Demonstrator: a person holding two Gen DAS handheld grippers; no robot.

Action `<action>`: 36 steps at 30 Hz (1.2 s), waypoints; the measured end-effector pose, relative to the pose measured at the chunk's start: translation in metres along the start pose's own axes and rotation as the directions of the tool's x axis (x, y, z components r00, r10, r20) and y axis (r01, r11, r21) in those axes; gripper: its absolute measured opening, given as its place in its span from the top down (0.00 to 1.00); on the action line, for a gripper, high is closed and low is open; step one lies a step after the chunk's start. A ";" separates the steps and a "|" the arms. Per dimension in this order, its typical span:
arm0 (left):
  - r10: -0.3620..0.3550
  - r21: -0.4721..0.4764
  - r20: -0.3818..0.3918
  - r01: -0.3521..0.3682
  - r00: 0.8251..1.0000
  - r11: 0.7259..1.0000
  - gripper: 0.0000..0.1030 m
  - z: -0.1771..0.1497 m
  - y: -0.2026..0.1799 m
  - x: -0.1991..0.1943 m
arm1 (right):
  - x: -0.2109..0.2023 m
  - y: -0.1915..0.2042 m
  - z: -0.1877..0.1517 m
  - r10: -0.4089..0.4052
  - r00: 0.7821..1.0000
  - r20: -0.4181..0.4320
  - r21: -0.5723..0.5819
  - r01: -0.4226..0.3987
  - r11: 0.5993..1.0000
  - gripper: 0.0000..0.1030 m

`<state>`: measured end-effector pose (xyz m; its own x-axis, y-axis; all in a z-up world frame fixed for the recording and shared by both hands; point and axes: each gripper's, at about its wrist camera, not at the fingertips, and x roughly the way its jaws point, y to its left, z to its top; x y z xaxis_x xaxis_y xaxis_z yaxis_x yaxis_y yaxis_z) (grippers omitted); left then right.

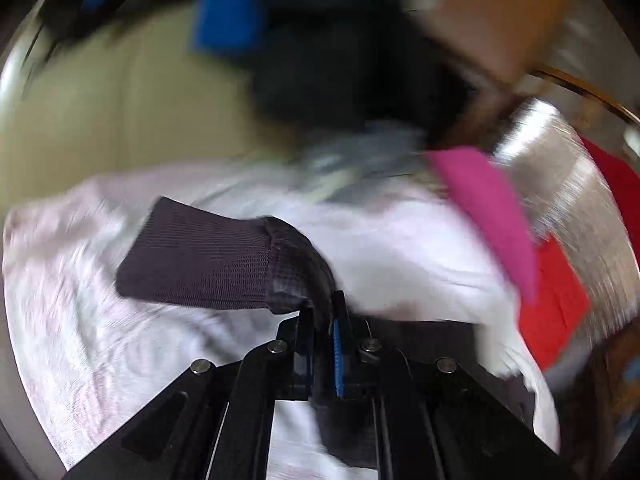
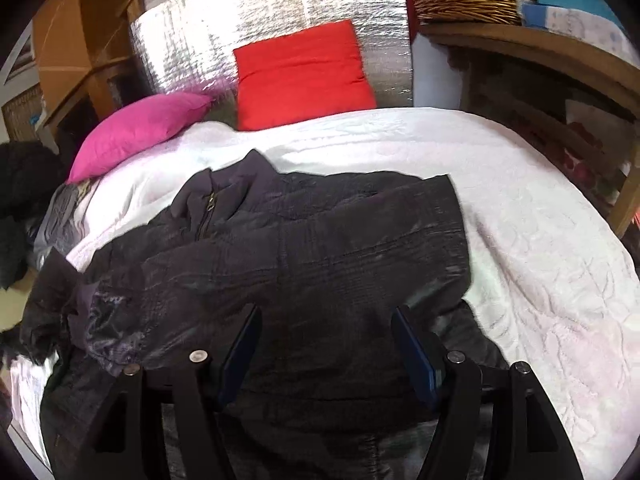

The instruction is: Fold large clothes

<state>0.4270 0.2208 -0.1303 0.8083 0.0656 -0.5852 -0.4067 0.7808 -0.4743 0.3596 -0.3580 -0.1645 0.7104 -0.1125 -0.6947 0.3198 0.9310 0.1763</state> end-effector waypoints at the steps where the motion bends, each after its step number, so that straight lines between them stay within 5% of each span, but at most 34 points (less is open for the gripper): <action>1: -0.029 0.053 0.022 0.027 0.999 0.998 0.93 -0.003 -0.021 -0.011 | -0.002 -0.004 0.001 -0.004 1.000 0.006 0.010 0.004 1.000 0.31; 3: -0.110 0.171 0.045 0.101 0.993 0.980 0.94 -0.017 -0.068 -0.032 | -0.005 -0.010 0.002 -0.008 1.000 0.014 0.024 0.008 1.000 0.31; 6: -0.247 0.326 0.017 0.228 0.969 0.917 0.94 -0.052 -0.136 -0.056 | -0.009 -0.021 0.003 -0.008 1.000 0.021 0.051 0.007 0.999 0.31; 11: -0.413 0.499 -0.151 0.430 0.898 0.752 0.94 -0.126 -0.230 -0.078 | -0.015 -0.040 0.007 -0.003 1.000 0.025 0.098 0.001 0.995 0.31; 12: -0.440 0.515 -0.214 0.483 0.872 0.708 0.94 -0.148 -0.248 -0.080 | -0.016 -0.045 0.009 -0.001 1.000 0.028 0.110 -0.002 0.994 0.31; 14: -0.447 0.536 -0.338 0.560 0.828 0.632 0.93 -0.182 -0.273 -0.080 | -0.019 -0.054 0.012 0.004 0.999 0.034 0.134 -0.008 0.991 0.31; 16: -0.406 0.551 -0.428 0.589 0.807 0.591 0.90 -0.209 -0.290 -0.073 | -0.022 -0.066 0.015 0.014 0.999 0.037 0.165 -0.019 0.986 0.31; 19: -0.367 0.536 -0.542 0.647 0.757 0.543 0.68 -0.235 -0.302 -0.065 | -0.025 -0.084 0.017 0.041 0.999 0.030 0.220 -0.047 0.974 0.31; 20: -0.373 0.539 -0.540 0.650 0.755 0.535 0.49 -0.235 -0.302 -0.070 | -0.025 -0.089 0.018 0.056 0.998 0.027 0.236 -0.060 0.970 0.31; 21: -0.389 0.554 -0.522 0.648 0.760 0.523 0.41 -0.229 -0.302 -0.076 | -0.025 -0.095 0.018 0.080 0.997 0.022 0.259 -0.083 0.962 0.31; 22: -0.408 0.566 -0.494 0.640 0.768 0.520 0.29 -0.223 -0.300 -0.081 | -0.025 -0.100 0.018 0.103 0.994 0.018 0.284 -0.104 0.953 0.31; 25: -0.452 0.580 -0.411 0.609 0.792 0.541 0.27 -0.196 -0.287 -0.090 | -0.023 -0.107 0.017 0.146 0.989 0.011 0.333 -0.141 0.932 0.31; 27: -0.428 0.579 -0.362 0.560 0.828 0.593 0.27 -0.179 -0.273 -0.078 | -0.021 -0.105 0.016 0.198 0.980 0.006 0.345 -0.188 0.919 0.31; 30: -0.304 0.573 -0.293 0.421 0.907 0.703 0.27 -0.160 -0.245 -0.048 | -0.013 -0.097 0.014 0.316 0.949 -0.020 0.369 -0.286 0.884 0.31; 32: -0.221 0.569 -0.277 0.345 0.935 0.747 0.27 -0.153 -0.230 -0.026 | -0.008 -0.095 0.012 0.321 0.946 -0.037 0.386 -0.283 0.878 0.31; 33: -0.145 0.565 -0.279 0.284 0.949 0.774 0.30 -0.150 -0.220 -0.008 | -0.006 -0.093 0.012 0.312 0.949 -0.047 0.381 -0.272 0.884 0.31; 35: -0.072 0.552 -0.303 0.237 0.950 0.799 0.65 -0.150 -0.205 0.012 | 0.001 -0.091 0.013 0.303 0.950 -0.075 0.369 -0.255 0.893 0.31; 36: -0.042 0.542 -0.325 0.222 0.945 0.811 0.74 -0.149 -0.198 0.022 | 0.005 -0.091 0.014 0.296 0.952 -0.081 0.371 -0.247 0.895 0.31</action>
<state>0.4620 -0.0252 -0.1477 0.6425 -0.1726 -0.7466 0.0805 0.9841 -0.1583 0.3428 -0.4484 -0.1749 0.7199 0.1965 -0.6657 0.3437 0.7322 0.5879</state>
